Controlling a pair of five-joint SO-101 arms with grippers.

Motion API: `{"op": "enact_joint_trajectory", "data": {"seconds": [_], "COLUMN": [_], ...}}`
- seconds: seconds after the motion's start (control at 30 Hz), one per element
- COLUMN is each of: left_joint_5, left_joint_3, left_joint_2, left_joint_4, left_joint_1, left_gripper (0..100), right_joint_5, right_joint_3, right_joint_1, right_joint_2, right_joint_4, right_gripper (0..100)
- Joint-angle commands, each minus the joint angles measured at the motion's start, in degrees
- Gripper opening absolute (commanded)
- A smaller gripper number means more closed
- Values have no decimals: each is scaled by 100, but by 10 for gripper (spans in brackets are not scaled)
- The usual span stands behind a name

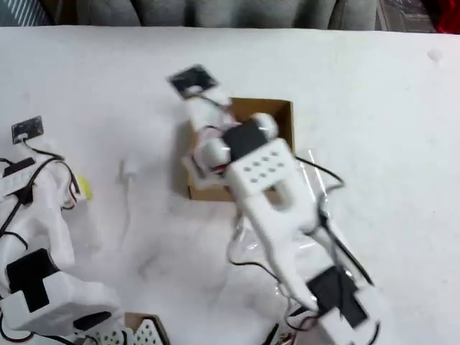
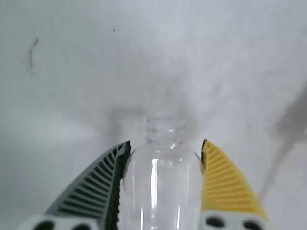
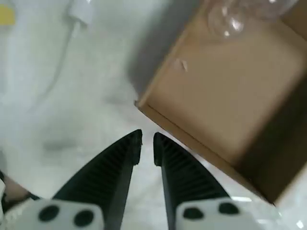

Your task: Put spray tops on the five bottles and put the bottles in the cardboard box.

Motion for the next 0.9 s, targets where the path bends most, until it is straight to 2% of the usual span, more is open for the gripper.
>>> {"op": "enact_joint_trajectory", "data": {"seconds": [0.0,0.13,0.27,0.33,0.5,0.87], "left_joint_5": [114,668,712,703,703,695], "left_joint_3": [-396,-888,-1442,-1618,-1705,-1705], "left_joint_2": [171,637,1165,1341,1437,1437], "left_joint_4": [-229,70,387,519,563,554], "left_joint_1": [-136,-259,-365,-365,-330,-303], "left_gripper": [23,23,23,23,22,22], "right_joint_5": [-844,-1626,-2154,-2259,-2655,-2804], "right_joint_3": [-1196,-1934,-2690,-2989,-3420,-4343], "right_joint_1": [-567,-690,-690,-699,-673,-760], "right_joint_2": [945,1982,2800,3099,3758,5086], "right_joint_4": [-567,-1103,-1376,-1367,-1402,-2097], "right_gripper": [19,19,19,31,158,170]}}
